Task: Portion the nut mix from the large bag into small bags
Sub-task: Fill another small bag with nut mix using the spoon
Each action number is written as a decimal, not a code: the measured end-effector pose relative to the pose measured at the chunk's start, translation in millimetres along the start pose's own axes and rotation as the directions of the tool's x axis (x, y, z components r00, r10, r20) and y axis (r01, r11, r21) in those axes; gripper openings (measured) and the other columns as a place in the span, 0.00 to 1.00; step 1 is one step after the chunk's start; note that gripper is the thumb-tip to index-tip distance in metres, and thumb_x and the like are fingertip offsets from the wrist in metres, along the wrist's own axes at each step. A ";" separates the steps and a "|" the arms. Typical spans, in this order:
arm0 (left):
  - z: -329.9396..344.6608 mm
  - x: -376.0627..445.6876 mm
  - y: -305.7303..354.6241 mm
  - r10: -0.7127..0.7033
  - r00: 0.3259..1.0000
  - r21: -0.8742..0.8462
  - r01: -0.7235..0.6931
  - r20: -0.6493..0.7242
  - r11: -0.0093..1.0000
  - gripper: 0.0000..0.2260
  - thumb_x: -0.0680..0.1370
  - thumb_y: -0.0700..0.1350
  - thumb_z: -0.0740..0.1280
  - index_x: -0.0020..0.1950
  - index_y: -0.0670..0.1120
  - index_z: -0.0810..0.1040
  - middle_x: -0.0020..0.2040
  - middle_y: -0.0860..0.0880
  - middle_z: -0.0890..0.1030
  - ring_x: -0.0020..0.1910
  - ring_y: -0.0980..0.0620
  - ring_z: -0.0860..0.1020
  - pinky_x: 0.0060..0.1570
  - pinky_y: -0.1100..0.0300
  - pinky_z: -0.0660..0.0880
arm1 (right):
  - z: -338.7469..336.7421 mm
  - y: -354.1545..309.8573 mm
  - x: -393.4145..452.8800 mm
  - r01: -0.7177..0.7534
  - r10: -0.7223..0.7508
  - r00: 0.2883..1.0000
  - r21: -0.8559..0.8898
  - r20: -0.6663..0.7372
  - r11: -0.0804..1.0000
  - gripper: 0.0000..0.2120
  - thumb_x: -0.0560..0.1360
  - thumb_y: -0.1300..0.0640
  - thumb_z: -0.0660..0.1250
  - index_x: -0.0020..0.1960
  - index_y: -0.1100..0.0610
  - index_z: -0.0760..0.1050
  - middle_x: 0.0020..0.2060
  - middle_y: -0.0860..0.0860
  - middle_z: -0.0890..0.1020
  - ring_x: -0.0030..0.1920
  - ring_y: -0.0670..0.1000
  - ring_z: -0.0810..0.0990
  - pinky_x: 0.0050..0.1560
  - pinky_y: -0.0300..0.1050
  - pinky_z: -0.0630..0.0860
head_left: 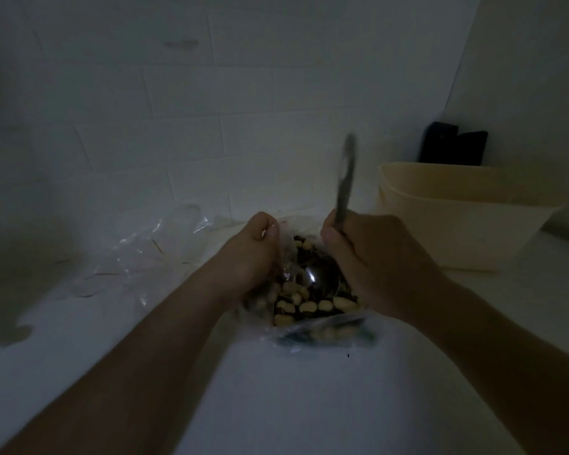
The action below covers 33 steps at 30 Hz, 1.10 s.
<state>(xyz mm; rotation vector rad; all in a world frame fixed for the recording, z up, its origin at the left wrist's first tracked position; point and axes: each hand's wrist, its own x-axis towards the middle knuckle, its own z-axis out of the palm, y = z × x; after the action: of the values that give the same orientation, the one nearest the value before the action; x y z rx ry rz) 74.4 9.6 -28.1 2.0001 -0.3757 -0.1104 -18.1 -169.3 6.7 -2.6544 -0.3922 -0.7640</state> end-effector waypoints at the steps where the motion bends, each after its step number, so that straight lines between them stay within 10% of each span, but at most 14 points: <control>1: 1.7 -0.4 0.3 0.004 0.999 0.006 -0.003 -0.033 1.000 0.10 0.87 0.52 0.54 0.49 0.52 0.70 0.38 0.47 0.76 0.36 0.47 0.74 0.37 0.56 0.70 | 2.0 0.1 -1.4 -0.029 0.032 0.998 0.053 -0.046 0.998 0.13 0.86 0.50 0.56 0.45 0.51 0.72 0.28 0.46 0.76 0.26 0.44 0.76 0.30 0.36 0.71; 9: 12.3 -4.7 9.5 -0.070 0.987 -0.444 -0.001 -0.145 0.896 0.10 0.88 0.52 0.57 0.53 0.48 0.71 0.52 0.43 0.86 0.39 0.49 0.82 0.41 0.52 0.77 | 22.8 -3.3 -6.1 -0.442 0.436 0.891 0.470 0.128 0.764 0.14 0.85 0.52 0.59 0.43 0.52 0.77 0.32 0.51 0.84 0.28 0.50 0.82 0.28 0.41 0.76; 17: 6.1 -4.9 2.6 0.189 0.959 -0.154 -0.223 -0.210 0.963 0.14 0.77 0.54 0.76 0.50 0.50 0.74 0.45 0.54 0.83 0.44 0.54 0.82 0.47 0.58 0.78 | 18.0 12.0 1.4 -0.571 0.571 0.784 0.644 0.244 0.508 0.11 0.83 0.59 0.61 0.45 0.59 0.77 0.29 0.57 0.83 0.26 0.55 0.79 0.26 0.42 0.73; 23: -0.9 -5.9 3.1 0.202 0.949 -0.116 -0.235 -0.241 0.965 0.33 0.72 0.54 0.80 0.73 0.58 0.69 0.54 0.57 0.84 0.47 0.64 0.82 0.40 0.74 0.75 | -13.1 24.1 2.6 -0.512 0.562 0.823 0.535 0.082 0.672 0.11 0.85 0.57 0.61 0.45 0.57 0.77 0.29 0.55 0.83 0.26 0.53 0.80 0.25 0.42 0.74; 33: 0.7 5.2 -5.6 0.104 0.990 -0.501 -0.139 -0.097 0.854 0.29 0.64 0.44 0.82 0.64 0.46 0.83 0.57 0.48 0.87 0.57 0.42 0.85 0.48 0.61 0.81 | -49.2 36.0 6.0 -0.489 0.584 0.810 0.480 -0.060 0.728 0.12 0.84 0.56 0.61 0.44 0.57 0.77 0.29 0.54 0.83 0.26 0.53 0.81 0.30 0.46 0.74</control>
<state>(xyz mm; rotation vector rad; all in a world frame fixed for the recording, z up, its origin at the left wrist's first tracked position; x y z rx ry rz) 80.4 9.6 -32.9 1.4482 -0.3840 -0.0544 -22.9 -220.5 39.9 -2.0553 0.2480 -0.6476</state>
